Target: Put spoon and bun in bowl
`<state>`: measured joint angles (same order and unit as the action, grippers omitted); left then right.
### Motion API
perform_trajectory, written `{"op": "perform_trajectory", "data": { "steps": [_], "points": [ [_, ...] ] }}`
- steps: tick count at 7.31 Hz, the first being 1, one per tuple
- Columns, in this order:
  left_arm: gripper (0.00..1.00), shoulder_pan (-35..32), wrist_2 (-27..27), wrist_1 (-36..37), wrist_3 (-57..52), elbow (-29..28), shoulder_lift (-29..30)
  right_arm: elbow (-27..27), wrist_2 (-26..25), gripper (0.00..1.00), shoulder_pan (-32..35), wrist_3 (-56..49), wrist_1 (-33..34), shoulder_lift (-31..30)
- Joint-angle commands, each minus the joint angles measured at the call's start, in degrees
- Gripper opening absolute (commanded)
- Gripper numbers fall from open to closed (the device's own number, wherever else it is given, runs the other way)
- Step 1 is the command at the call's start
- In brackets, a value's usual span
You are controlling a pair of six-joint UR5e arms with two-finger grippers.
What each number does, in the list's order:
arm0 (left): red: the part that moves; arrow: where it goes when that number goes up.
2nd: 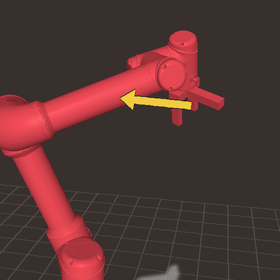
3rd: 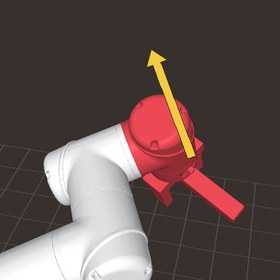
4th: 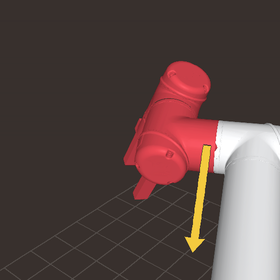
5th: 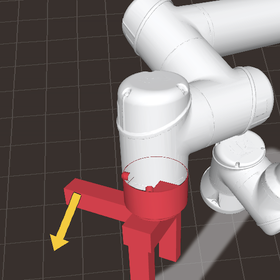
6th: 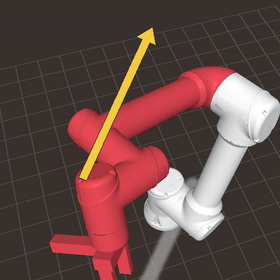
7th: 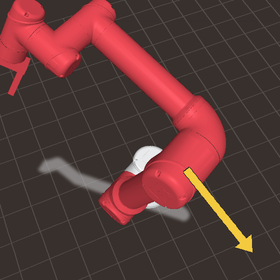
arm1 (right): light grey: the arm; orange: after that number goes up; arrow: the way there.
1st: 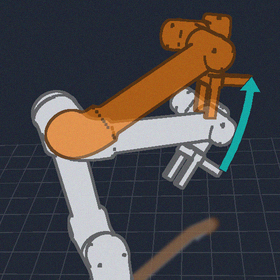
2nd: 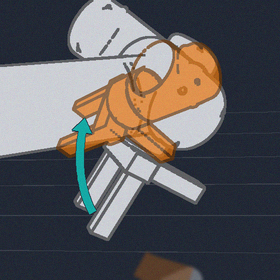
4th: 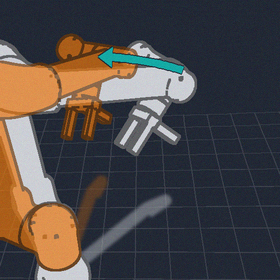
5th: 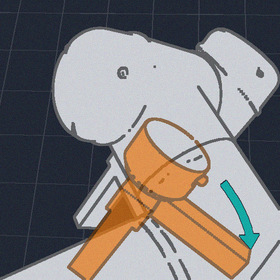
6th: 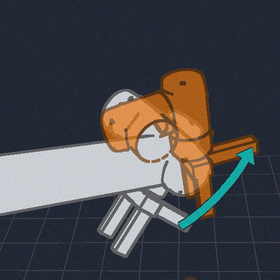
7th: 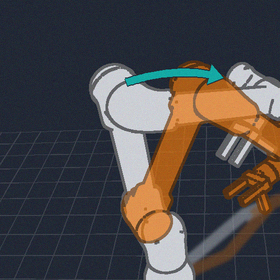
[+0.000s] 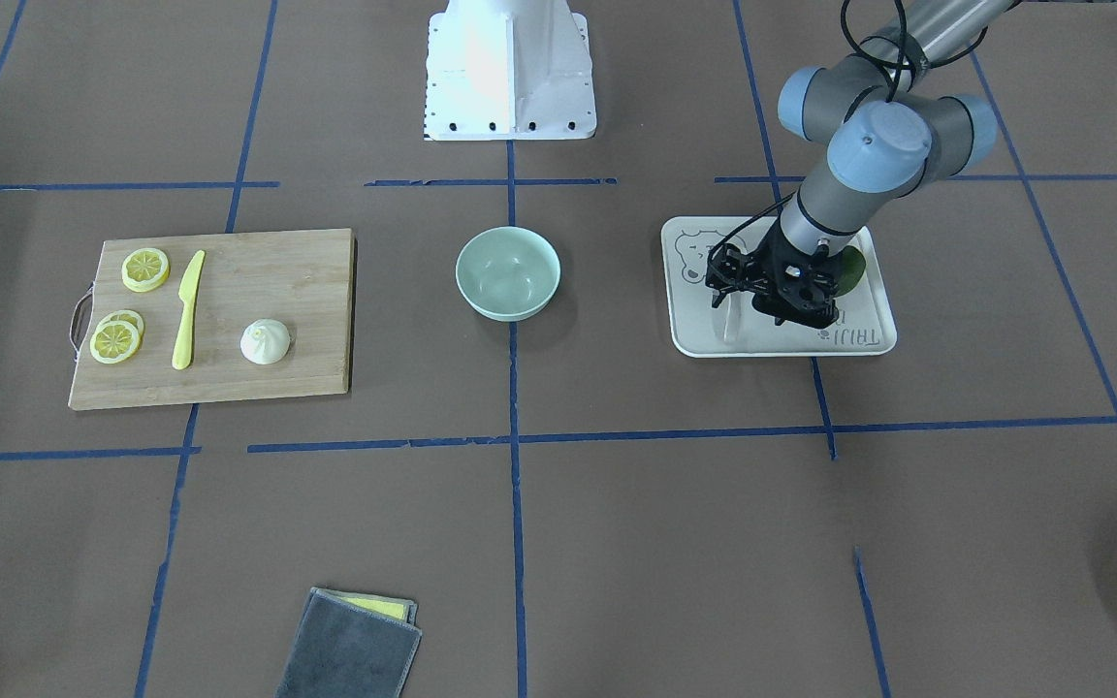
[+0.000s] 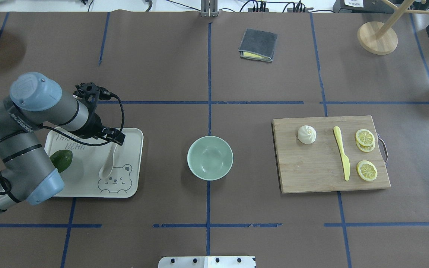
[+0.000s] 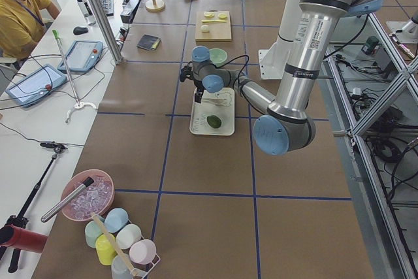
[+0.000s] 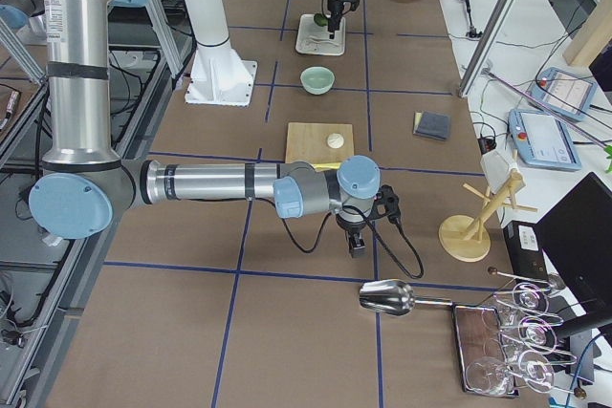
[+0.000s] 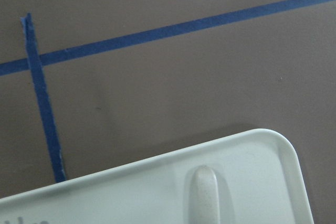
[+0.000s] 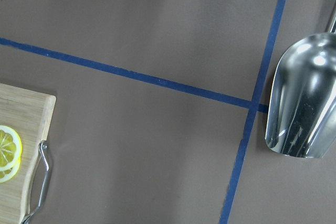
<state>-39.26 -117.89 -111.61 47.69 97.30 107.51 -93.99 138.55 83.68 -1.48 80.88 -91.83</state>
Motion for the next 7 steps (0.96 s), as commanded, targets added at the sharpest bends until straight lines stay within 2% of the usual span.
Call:
{"op": "perform_trajectory", "data": {
  "steps": [1,4,5,6,7],
  "points": [
    [0.75,1.29,1.00,0.16,0.03,-0.53,0.16,0.21,0.92,1.00,-0.09,0.08,0.07,-0.02],
    [0.66,2.26,0.91,0.16,0.04,-0.53,-0.10,0.56,1.99,1.00,-0.09,0.08,0.07,-0.02],
    [0.56,2.26,1.00,0.16,0.03,-0.53,-0.19,0.56,2.07,1.00,-0.09,0.17,0.07,-0.02],
    [0.28,2.26,0.91,0.25,0.03,-0.44,-0.28,0.56,2.07,1.00,-0.09,0.08,0.07,0.07],
    [0.07,2.26,0.91,0.16,0.03,-0.44,-0.37,0.82,2.07,1.00,-0.09,0.08,0.07,-0.02]
  ]
}}
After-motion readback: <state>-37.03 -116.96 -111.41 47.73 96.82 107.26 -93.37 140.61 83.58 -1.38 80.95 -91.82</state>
